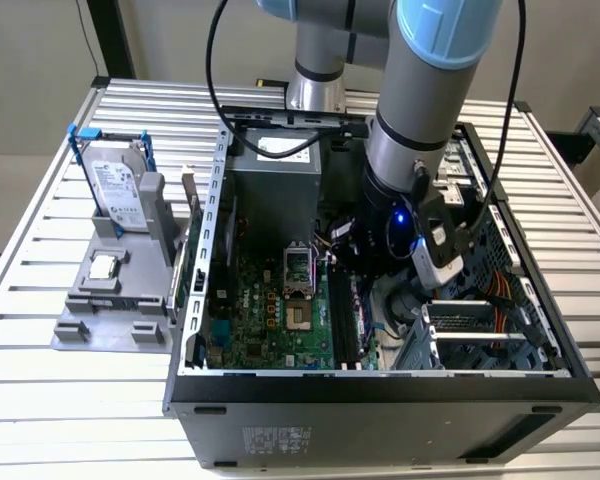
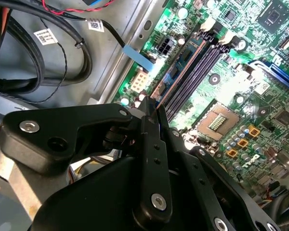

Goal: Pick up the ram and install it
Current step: 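Insert the ram into the slot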

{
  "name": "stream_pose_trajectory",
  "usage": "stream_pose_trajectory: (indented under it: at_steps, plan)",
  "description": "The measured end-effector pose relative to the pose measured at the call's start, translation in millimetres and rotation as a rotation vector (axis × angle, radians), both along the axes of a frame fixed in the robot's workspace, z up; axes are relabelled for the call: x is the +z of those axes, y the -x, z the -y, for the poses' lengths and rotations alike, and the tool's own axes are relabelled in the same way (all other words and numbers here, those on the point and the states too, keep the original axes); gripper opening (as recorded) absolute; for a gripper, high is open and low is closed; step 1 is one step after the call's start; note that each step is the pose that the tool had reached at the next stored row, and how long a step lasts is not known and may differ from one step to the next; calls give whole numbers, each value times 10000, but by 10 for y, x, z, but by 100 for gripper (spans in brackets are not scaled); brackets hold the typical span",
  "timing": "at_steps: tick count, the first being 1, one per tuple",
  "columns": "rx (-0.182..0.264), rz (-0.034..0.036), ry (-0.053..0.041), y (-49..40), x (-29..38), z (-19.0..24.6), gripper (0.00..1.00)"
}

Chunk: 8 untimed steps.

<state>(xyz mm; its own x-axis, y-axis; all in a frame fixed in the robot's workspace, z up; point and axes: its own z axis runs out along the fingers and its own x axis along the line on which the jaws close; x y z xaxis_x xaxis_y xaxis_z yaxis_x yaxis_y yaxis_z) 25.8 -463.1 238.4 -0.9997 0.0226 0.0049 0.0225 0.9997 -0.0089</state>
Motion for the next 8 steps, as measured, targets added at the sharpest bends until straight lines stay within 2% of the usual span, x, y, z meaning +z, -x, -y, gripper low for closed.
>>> stream_pose_trajectory:
  at_steps: [8]
  plan:
    - [-1,0,-1,20,-22,18,0]
